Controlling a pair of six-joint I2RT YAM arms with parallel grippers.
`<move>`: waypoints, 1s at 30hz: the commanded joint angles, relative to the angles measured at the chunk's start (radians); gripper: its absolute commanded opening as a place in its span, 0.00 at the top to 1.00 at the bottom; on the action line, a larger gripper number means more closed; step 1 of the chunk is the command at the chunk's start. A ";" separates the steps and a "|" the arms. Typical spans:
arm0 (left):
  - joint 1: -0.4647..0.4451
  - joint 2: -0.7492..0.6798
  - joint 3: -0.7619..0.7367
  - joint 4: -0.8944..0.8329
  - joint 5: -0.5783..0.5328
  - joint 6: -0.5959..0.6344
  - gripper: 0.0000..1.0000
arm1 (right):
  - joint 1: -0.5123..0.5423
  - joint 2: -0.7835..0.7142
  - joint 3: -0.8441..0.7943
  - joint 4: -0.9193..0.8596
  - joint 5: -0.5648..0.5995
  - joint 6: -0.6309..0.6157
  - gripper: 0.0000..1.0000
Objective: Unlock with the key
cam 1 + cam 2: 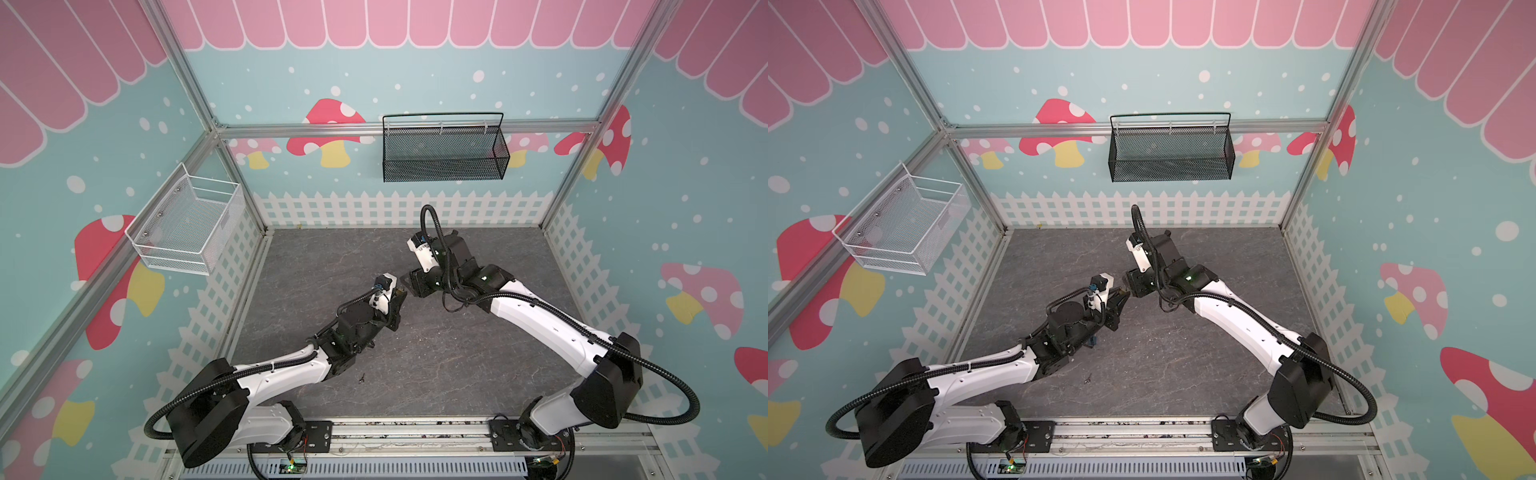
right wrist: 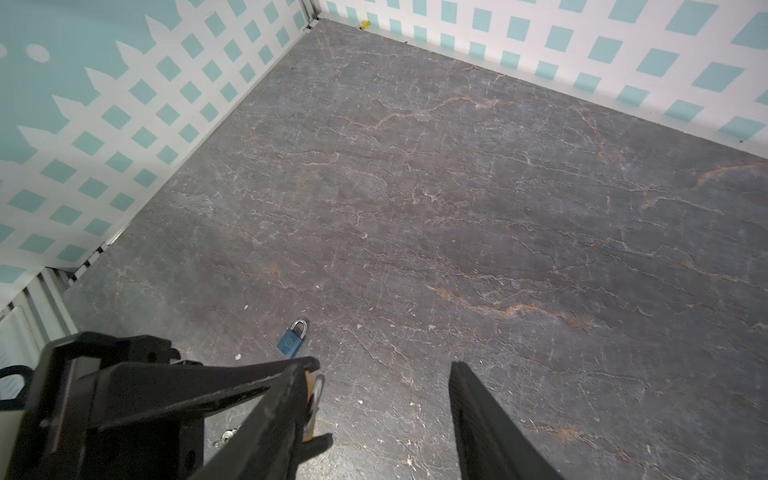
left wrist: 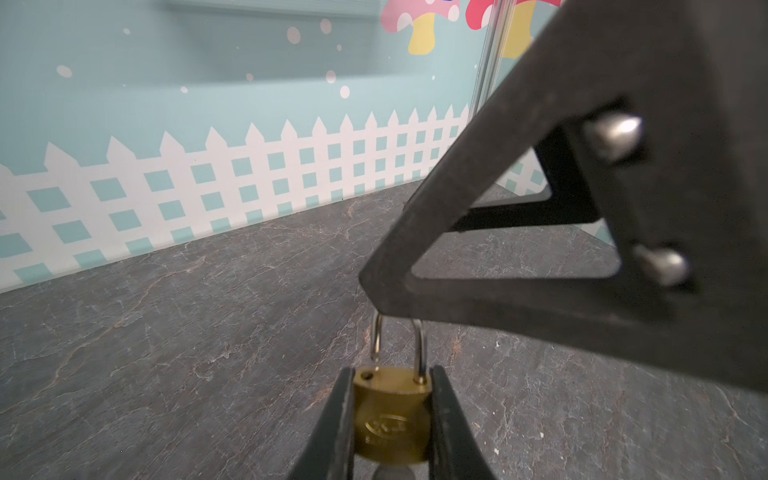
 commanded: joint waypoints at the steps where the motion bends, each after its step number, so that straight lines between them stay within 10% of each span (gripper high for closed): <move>1: -0.006 0.007 0.032 0.044 -0.023 0.028 1.00 | 0.005 0.020 0.045 -0.049 0.046 -0.040 0.42; 30: -0.010 -0.007 0.020 0.101 -0.060 0.090 1.00 | 0.002 -0.080 0.027 -0.125 0.023 -0.169 0.38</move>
